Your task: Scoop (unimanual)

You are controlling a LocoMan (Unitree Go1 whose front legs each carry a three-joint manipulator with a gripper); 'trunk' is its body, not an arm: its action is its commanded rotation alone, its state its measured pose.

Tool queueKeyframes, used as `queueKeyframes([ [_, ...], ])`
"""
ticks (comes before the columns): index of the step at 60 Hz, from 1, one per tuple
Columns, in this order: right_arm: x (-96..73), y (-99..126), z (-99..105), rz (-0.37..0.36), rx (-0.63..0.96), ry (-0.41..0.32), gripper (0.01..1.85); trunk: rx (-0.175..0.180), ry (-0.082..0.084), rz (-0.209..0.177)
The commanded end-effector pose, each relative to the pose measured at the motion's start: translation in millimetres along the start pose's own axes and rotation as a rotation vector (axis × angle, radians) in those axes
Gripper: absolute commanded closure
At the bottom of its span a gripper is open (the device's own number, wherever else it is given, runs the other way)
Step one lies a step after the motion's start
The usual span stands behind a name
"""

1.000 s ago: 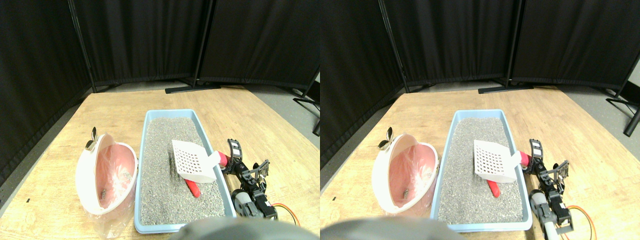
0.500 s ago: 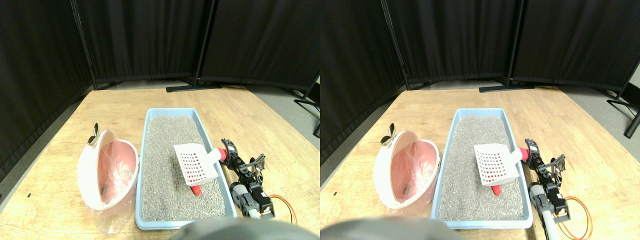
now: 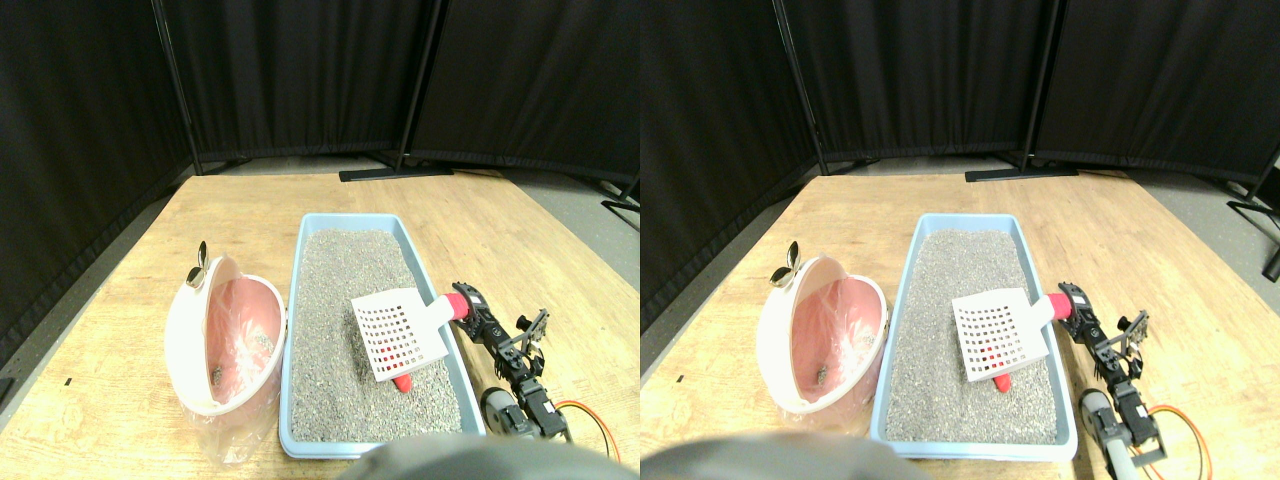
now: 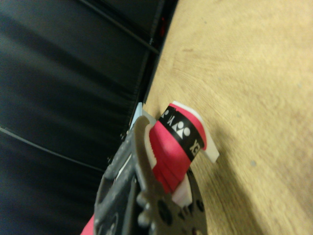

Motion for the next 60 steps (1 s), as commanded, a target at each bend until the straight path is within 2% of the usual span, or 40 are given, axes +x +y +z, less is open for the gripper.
queueKeyframes([
  [1,-10.4,5.2,24.7,0.037,-0.113,-0.115,1.81,-0.03,0.009,0.011],
  [3,-10.9,5.5,26.9,0.027,-0.119,-0.116,1.81,-0.03,0.008,0.012],
  [5,-13.0,8.3,39.4,0.073,-0.169,-0.144,1.81,-0.035,0.004,0.013],
  [8,-14.4,10.0,46.9,0.056,-0.18,-0.144,1.81,-0.038,0.004,0.013],
  [9,-14.6,11.5,54.6,0.087,-0.223,-0.166,1.81,-0.04,0.004,0.014],
  [15,-15.3,15.5,78.7,0.12,-0.3,-0.201,1.81,-0.048,-0.002,0.016],
  [18,-15.8,16.2,86.4,0.11,-0.332,-0.203,1.81,-0.049,-0.004,0.016],
  [19,-15.6,15.4,93.3,0.14,-0.349,-0.219,1.81,-0.052,-0.006,0.016],
  [21,-16.0,14.9,100.6,0.137,-0.362,-0.219,1.81,-0.054,-0.009,0.017],
  [24,-16.0,14.9,100.6,0.137,-0.362,-0.219,1.81,-0.055,-0.01,0.017],
  [25,-16.1,14.3,109.4,0.136,-0.385,-0.23,1.81,-0.056,-0.011,0.017],
  [33,-17.5,11.4,132.9,0.139,-0.488,-0.249,1.81,-0.068,-0.02,0.02],
  [46,-20.7,15.2,152.6,0.19,-0.586,-0.241,1.81,-0.082,-0.03,0.023],
  [51,-25.3,18.9,159.5,0.171,-0.621,-0.233,1.81,-0.088,-0.031,0.026],
  [60,-33.9,30.7,171.0,0.197,-0.741,-0.225,1.81,-0.098,-0.033,0.03],
])
